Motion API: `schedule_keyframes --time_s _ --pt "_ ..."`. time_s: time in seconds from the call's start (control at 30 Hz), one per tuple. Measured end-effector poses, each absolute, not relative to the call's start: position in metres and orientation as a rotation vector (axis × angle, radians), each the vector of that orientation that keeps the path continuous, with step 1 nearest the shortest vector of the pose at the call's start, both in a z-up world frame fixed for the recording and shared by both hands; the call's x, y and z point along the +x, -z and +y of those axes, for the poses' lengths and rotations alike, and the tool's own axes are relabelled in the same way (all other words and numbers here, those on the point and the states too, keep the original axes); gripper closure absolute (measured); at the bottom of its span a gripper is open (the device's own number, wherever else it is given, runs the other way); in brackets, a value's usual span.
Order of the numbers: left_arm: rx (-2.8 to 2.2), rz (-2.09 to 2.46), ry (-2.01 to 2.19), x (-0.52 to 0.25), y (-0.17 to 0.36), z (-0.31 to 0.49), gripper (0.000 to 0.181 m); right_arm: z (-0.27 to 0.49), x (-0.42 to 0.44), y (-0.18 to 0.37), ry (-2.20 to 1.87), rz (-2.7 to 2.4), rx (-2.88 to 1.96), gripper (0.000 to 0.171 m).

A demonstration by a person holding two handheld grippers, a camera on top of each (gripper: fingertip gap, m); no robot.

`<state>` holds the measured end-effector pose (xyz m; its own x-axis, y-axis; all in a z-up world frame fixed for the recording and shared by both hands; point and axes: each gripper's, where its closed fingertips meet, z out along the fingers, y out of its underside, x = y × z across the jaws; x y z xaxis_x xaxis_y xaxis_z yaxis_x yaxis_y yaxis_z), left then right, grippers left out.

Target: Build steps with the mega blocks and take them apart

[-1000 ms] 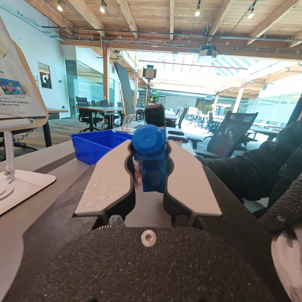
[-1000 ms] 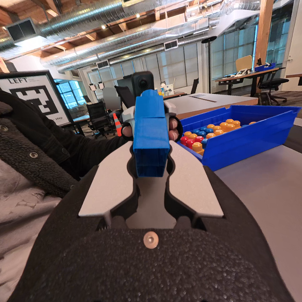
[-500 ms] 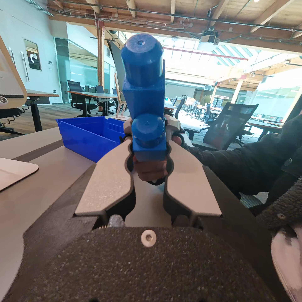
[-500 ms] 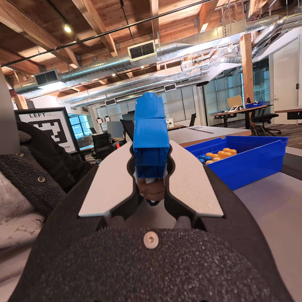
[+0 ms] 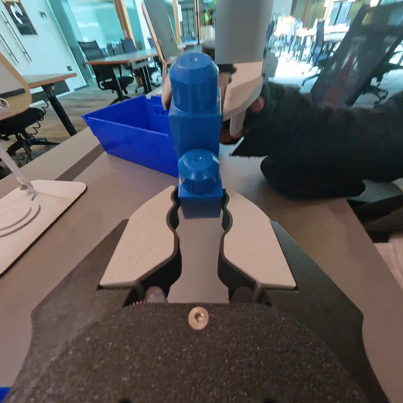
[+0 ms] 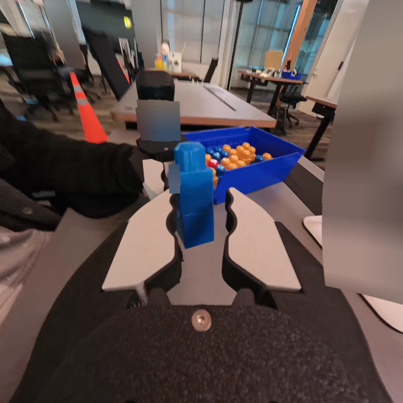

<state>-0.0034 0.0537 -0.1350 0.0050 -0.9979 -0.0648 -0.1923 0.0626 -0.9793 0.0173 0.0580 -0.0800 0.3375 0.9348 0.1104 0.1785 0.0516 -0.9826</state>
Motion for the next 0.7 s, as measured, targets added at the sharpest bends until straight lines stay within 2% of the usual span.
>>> schedule_keyframes --time_s 0.37,0.7 --pt "-1.333 1.606 0.811 0.006 0.175 0.045 0.144 0.044 0.027 0.149 -0.299 -1.711 -1.761 0.121" --pt "-1.360 1.744 0.622 0.003 0.201 0.046 0.144 0.032 0.031 0.159 -0.016 -1.960 -1.822 0.120"
